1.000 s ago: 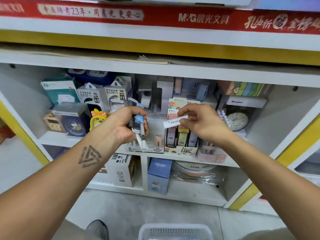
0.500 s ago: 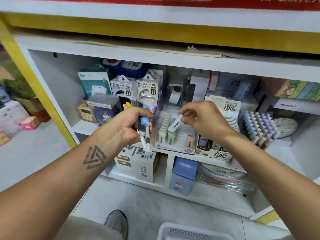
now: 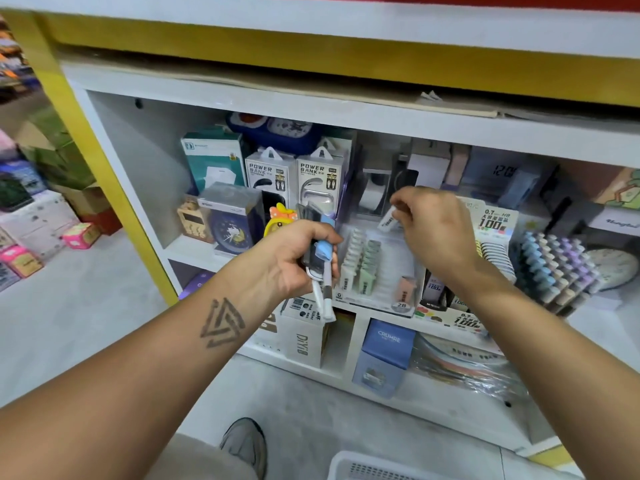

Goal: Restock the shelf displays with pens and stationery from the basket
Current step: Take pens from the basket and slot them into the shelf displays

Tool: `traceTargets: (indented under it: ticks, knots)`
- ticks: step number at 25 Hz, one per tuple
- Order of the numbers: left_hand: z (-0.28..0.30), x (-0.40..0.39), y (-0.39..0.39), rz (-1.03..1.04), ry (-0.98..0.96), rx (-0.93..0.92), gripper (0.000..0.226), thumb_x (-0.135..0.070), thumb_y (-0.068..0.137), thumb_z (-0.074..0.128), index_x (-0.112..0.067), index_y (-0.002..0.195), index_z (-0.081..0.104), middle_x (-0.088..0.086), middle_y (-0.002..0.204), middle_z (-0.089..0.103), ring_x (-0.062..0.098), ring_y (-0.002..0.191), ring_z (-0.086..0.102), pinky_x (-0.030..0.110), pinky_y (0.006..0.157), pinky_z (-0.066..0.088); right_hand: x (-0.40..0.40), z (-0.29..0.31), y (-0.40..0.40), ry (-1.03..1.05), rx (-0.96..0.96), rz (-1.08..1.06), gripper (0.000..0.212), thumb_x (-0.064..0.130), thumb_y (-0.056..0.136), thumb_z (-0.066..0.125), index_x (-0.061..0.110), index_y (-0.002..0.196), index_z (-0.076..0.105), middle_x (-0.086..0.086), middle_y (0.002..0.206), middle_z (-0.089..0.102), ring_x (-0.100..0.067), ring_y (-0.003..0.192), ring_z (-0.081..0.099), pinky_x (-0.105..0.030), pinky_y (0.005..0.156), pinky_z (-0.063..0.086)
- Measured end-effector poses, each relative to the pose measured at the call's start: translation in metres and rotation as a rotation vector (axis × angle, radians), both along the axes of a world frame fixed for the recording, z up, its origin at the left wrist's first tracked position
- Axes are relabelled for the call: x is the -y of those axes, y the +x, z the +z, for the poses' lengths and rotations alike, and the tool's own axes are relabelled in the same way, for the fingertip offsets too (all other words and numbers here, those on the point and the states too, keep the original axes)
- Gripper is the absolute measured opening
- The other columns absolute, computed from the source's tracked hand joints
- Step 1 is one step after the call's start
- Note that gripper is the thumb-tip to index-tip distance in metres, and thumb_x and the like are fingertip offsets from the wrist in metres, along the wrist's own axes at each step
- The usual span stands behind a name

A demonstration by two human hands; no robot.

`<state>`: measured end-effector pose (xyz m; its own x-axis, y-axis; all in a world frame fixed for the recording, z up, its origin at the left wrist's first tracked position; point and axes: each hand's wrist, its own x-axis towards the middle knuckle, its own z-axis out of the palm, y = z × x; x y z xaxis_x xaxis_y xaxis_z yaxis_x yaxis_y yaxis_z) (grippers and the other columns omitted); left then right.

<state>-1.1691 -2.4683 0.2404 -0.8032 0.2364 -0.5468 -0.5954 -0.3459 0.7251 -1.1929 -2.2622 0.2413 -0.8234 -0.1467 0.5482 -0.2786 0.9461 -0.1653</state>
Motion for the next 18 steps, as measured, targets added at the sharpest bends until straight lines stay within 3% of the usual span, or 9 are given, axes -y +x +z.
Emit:
traceTargets:
  ticks: [5,9,14,18]
  knots:
    - [-0.001,0.002,-0.001,-0.009,0.013,0.013,0.012,0.003,0.084,0.055,-0.008,0.081,0.053,0.007,0.061,0.047,0.016,0.051,0.045,0.024,0.052,0.043,0.021,-0.011,-0.032,0.02,0.133,-0.019,0.008,0.003,0.093,0.061,0.01,0.097,0.062,-0.015,0.087,0.067,-0.037,0.079,0.064,-0.045,0.071,0.057]
    - [-0.001,0.007,-0.001,-0.008,0.032,0.023,0.012,0.003,0.084,0.054,-0.007,0.079,0.053,0.007,0.061,0.046,0.015,0.053,0.044,0.025,0.056,0.04,0.029,-0.019,-0.053,-0.019,0.296,0.02,0.013,0.001,0.09,0.059,0.013,0.094,0.064,-0.012,0.093,0.067,-0.031,0.088,0.068,-0.044,0.078,0.059]
    - [-0.001,0.009,-0.002,0.005,0.033,0.015,0.011,0.003,0.084,0.055,-0.008,0.083,0.053,0.007,0.062,0.046,0.016,0.053,0.044,0.026,0.056,0.04,0.024,-0.027,-0.061,-0.063,0.3,0.042,0.011,0.005,0.091,0.064,0.016,0.094,0.067,-0.005,0.089,0.068,-0.018,0.079,0.064,-0.032,0.074,0.056]
    - [0.0,0.009,-0.001,0.002,0.034,0.013,0.01,0.003,0.084,0.056,-0.007,0.086,0.055,0.007,0.061,0.047,0.016,0.051,0.045,0.026,0.054,0.041,0.022,-0.028,-0.068,-0.059,0.329,0.061,0.01,0.007,0.09,0.068,0.016,0.093,0.07,-0.003,0.087,0.068,-0.017,0.078,0.062,-0.03,0.073,0.055]
